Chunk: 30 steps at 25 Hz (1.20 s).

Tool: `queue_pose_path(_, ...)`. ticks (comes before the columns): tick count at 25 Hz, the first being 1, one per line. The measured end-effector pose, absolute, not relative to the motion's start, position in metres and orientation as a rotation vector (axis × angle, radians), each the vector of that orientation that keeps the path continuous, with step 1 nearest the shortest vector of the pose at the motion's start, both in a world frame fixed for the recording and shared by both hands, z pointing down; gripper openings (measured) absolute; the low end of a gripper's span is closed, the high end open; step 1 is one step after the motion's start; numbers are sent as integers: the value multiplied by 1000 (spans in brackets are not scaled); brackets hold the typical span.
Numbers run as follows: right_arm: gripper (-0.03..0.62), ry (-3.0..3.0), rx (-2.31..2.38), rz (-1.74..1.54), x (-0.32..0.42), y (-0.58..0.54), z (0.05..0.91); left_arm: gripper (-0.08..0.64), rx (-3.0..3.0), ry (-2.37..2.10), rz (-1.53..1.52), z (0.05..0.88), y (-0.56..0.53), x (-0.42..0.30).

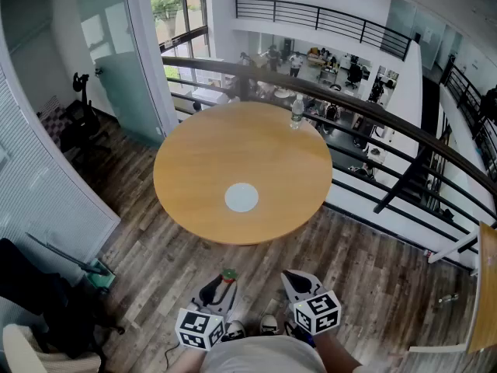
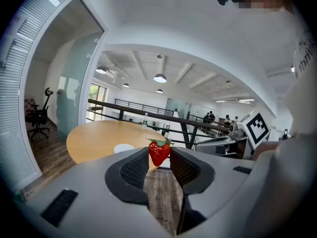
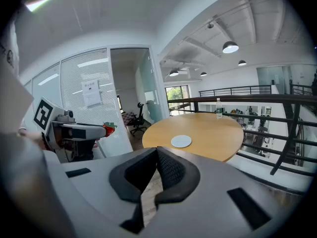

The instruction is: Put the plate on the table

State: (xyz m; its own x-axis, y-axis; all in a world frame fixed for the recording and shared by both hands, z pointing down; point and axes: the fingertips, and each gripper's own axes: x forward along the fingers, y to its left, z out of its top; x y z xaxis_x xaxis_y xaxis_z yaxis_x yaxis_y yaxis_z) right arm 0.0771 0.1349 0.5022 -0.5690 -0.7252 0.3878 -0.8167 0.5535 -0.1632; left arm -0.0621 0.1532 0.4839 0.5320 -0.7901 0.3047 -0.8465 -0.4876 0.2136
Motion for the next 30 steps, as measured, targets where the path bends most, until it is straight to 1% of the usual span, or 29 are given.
queue_pose_path(9,20,-2519,1271,465,70,135,500,147,2430,-1359,222,482,154,-72)
queue_pose_path(15,20,-2508,1368,473,71,138,494,147,2441,-1354,209,477,157,-84)
queue_pose_path(25,20,-2483,1443,460,32,149,489,147,2474,-1311,187,481,165,-130)
queue_pose_path(30,20,-2454,1458,477,21,150,495,147,2478,-1269,187,483,162,-138)
